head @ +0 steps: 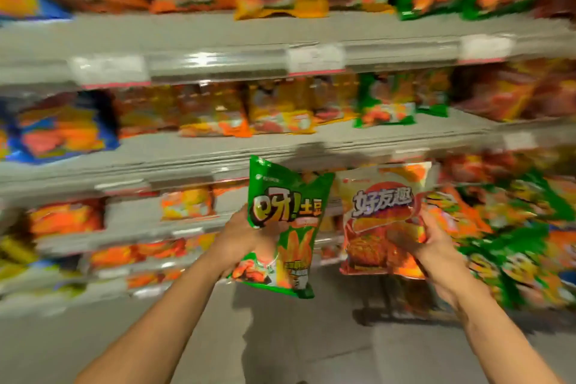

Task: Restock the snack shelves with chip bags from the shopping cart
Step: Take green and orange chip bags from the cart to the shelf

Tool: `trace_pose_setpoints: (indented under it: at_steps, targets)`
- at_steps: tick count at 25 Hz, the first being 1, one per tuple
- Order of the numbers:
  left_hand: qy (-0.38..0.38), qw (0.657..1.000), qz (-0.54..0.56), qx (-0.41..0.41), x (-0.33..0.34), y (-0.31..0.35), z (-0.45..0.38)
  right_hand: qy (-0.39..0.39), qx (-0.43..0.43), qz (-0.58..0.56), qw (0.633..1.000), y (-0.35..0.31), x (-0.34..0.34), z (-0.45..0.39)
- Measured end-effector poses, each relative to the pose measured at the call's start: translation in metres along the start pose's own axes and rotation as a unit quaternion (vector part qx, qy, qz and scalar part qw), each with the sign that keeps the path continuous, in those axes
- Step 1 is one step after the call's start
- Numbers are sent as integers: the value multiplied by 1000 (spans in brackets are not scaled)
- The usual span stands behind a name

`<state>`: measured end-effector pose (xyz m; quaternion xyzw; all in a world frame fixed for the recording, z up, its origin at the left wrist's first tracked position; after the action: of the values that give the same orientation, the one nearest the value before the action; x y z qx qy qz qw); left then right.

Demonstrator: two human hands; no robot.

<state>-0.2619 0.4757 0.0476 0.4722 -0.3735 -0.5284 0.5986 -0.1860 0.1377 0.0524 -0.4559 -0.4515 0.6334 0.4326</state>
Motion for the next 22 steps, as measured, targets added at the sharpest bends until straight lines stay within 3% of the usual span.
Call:
trace_pose_setpoints:
  at_steps: [4,10,17,22]
  targets:
    - [98,992,73,-25,-117,-34,63,-127,2,-7,992,-4,142,-19]
    - [194,971,129,-59,-256,-95,160,-234,40,-17,971,11,334,11]
    - [267,950,138,-81,-431,-162,207,-209,90,-14,974,47,533,38]
    - [187,972,107,-96,-520,-203,190,-133,106,-22,985,58,630,18]
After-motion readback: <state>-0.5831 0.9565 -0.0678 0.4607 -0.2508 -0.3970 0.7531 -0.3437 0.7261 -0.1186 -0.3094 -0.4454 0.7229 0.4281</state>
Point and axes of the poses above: each hand's wrist, its own z-axis away from the middle knuckle, its own x-axis out of the palm, y = z × x, the point moved 10 cm from there along -z, towards the middle knuckle, and after that the axes turned 8 degrees about z, right-handed, at the moved point
